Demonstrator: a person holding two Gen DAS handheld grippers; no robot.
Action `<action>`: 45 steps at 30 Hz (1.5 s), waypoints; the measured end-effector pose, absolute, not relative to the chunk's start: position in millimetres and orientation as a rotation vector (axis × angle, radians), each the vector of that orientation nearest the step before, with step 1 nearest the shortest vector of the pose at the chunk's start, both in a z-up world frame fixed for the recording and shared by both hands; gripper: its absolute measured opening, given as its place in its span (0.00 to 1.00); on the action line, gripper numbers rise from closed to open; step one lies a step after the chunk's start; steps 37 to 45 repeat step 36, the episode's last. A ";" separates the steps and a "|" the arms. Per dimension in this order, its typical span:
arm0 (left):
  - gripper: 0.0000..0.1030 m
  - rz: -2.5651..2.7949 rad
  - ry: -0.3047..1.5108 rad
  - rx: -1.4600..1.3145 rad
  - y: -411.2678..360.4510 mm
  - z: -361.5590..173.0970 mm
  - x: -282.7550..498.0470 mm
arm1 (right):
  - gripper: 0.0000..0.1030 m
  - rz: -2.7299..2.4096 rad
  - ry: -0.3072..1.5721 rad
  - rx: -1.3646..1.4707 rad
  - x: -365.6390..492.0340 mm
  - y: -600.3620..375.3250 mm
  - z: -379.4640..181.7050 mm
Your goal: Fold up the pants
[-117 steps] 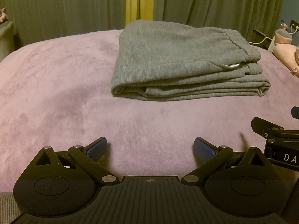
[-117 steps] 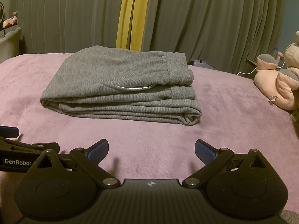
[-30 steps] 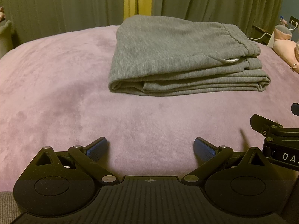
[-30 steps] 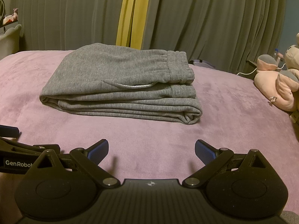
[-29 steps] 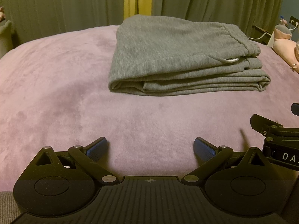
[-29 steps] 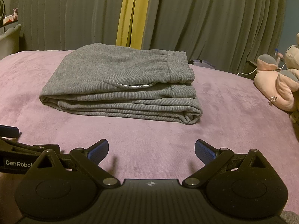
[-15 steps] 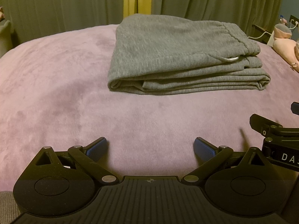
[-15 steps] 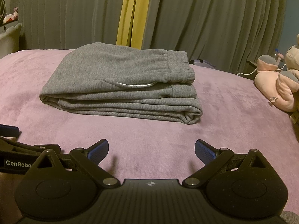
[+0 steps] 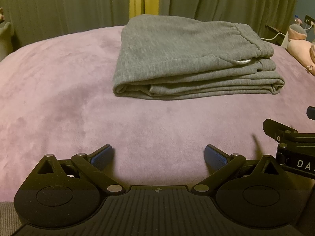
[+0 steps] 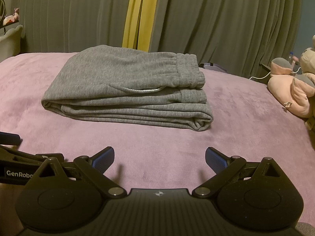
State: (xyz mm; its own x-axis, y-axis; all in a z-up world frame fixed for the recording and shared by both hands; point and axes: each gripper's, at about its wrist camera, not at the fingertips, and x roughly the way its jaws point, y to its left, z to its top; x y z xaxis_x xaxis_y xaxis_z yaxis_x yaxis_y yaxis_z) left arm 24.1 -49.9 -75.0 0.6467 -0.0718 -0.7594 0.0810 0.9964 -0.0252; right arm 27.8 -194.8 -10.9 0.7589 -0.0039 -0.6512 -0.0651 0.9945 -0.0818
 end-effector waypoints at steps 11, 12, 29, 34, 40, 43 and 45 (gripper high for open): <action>1.00 -0.087 0.862 0.004 -48.7 -74.2 25.1 | 0.96 0.034 0.708 -0.113 28.4 -194.2 -10.9; 1.00 -0.087 0.862 0.003 -48.8 -74.1 25.0 | 0.96 0.034 0.709 -0.114 28.2 -193.9 -10.8; 1.00 -0.099 0.862 -0.028 -45.4 -74.4 24.8 | 0.96 0.032 0.709 -0.115 27.9 -193.8 -11.4; 1.00 -0.097 0.856 -0.048 -42.7 -74.6 24.9 | 0.96 0.032 0.709 -0.116 28.1 -193.3 -11.5; 1.00 -0.095 0.856 -0.039 -44.2 -74.4 25.2 | 0.96 0.032 0.709 -0.115 28.2 -193.6 -11.6; 1.00 -0.095 0.856 -0.039 -44.2 -74.4 25.2 | 0.96 0.032 0.709 -0.115 28.2 -193.6 -11.6; 1.00 -0.095 0.856 -0.039 -44.2 -74.4 25.2 | 0.96 0.032 0.709 -0.115 28.2 -193.6 -11.6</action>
